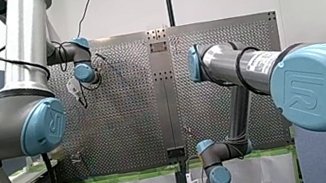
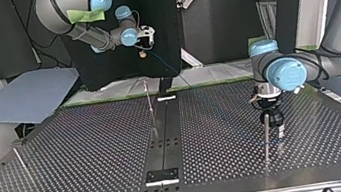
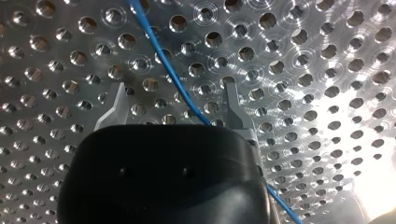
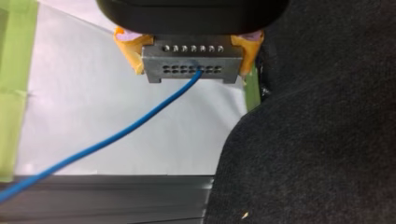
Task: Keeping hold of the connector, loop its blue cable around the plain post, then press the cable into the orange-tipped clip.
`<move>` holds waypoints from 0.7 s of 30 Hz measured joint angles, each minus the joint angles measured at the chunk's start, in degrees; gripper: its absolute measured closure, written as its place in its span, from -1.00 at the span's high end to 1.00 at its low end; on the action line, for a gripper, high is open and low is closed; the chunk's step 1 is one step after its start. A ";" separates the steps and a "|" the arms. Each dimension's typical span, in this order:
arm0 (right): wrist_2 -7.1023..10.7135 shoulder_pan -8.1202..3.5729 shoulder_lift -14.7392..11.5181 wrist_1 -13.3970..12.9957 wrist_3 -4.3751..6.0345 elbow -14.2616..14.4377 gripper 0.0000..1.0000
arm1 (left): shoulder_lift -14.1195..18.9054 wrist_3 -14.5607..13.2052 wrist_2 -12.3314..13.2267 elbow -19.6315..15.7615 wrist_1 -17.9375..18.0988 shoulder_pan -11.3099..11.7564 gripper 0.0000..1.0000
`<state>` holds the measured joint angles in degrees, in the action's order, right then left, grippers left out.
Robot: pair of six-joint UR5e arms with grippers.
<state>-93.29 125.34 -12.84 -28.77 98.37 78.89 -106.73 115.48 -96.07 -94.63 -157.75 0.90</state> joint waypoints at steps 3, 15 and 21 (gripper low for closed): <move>-0.05 -0.16 0.22 -0.02 0.00 0.00 -1.00 | 0.00 0.00 0.03 0.00 -0.02 0.00 1.00; -0.46 -0.84 2.84 -1.08 0.40 -0.07 -1.00 | -0.03 0.00 0.09 0.00 -0.11 -0.11 1.00; -0.91 -0.91 3.26 -1.57 0.64 -0.08 -1.00 | -0.02 0.00 0.00 0.00 -0.11 -0.13 1.00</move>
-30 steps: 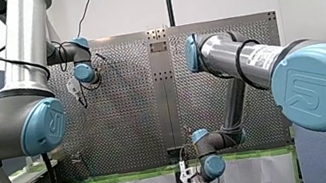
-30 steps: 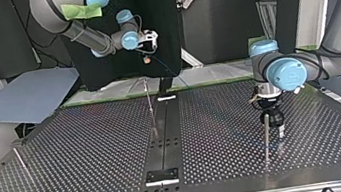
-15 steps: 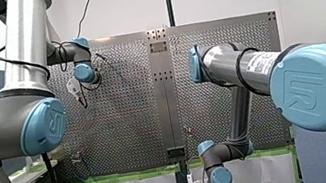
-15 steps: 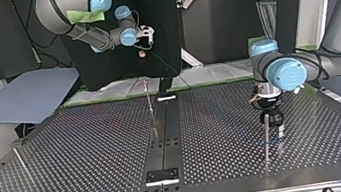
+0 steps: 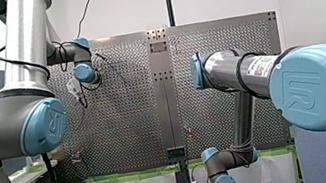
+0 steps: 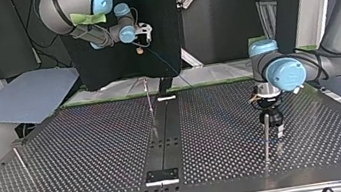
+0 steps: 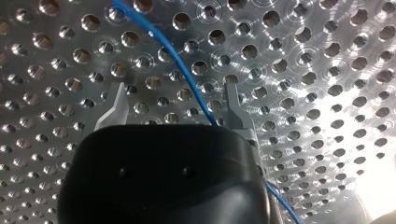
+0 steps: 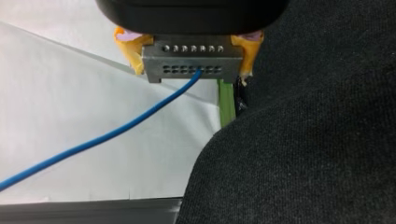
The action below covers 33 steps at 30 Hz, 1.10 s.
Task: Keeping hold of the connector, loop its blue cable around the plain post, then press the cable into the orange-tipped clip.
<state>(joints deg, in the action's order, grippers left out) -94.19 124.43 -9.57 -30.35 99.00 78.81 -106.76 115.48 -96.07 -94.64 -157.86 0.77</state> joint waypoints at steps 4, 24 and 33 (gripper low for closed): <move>-0.10 -0.01 0.06 -0.24 0.13 0.00 -1.00 | 0.00 0.00 0.00 0.00 0.00 -0.03 1.00; -5.12 -0.01 -4.53 -5.81 -1.36 5.95 -1.00 | -0.01 0.00 0.00 0.00 0.17 -0.01 1.00; -6.12 -0.01 -9.65 -10.95 -0.74 11.07 -1.00 | 0.00 0.05 0.09 0.00 0.18 0.01 1.00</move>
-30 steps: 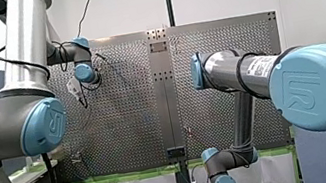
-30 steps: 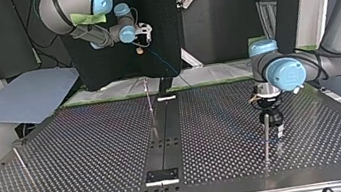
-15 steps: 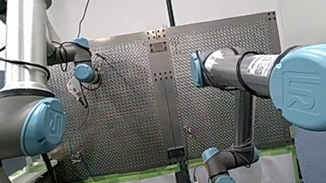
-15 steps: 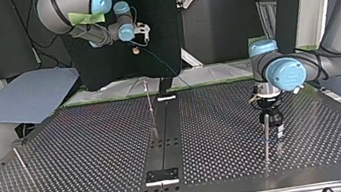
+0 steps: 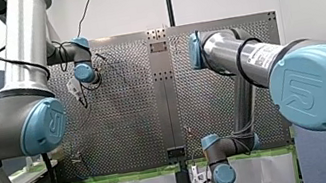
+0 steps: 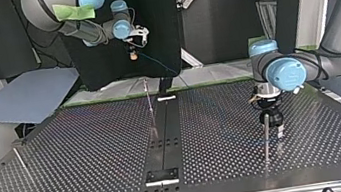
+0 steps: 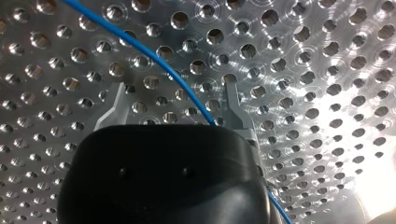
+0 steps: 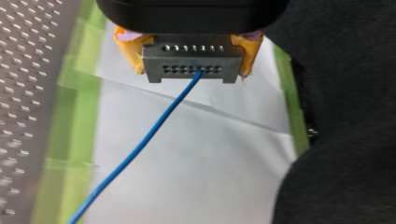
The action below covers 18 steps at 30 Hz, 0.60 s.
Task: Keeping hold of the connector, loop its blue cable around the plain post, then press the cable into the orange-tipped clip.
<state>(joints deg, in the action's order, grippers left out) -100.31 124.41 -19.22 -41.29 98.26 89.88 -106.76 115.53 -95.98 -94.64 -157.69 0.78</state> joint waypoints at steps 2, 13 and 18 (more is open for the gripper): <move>-0.27 0.00 -1.12 -1.12 0.10 1.12 -1.00 | 0.00 0.02 0.03 0.00 -0.02 0.01 1.00; -0.29 -0.09 -7.81 -7.81 -0.15 7.81 -1.00 | 0.00 0.05 0.19 0.00 -0.25 -0.08 1.00; -0.05 -0.14 -10.87 -9.25 -2.16 10.88 -1.00 | 0.01 0.11 0.29 -0.02 -0.39 -0.18 1.00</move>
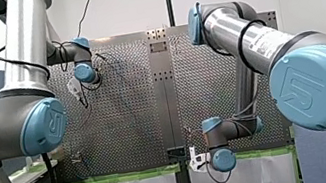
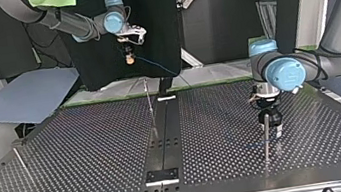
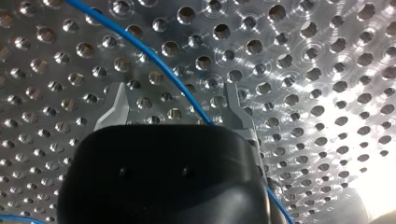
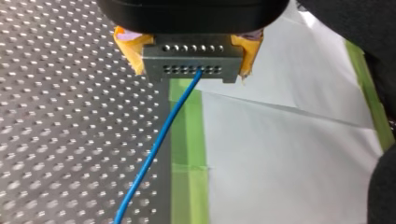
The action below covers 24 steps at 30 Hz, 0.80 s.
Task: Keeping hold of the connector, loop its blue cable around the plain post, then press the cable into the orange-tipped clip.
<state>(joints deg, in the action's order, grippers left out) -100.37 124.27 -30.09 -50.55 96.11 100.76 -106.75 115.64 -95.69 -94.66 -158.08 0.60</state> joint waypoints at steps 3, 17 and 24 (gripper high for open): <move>0.54 -0.01 -1.99 -0.67 -0.81 1.99 -1.00 | 0.01 -0.03 0.01 0.00 -0.06 -0.10 1.00; 5.47 -1.79 -10.24 -7.11 -1.95 10.23 -1.00 | 0.02 -0.15 0.02 0.02 -0.14 -0.43 1.00; 9.00 -4.07 -14.06 -9.26 -2.03 13.95 -1.00 | 0.02 -0.15 -0.05 0.02 -0.14 -0.39 1.00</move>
<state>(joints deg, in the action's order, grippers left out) -91.37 120.20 -44.15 -59.81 94.08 114.71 -106.74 115.48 -95.74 -94.64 -158.21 0.21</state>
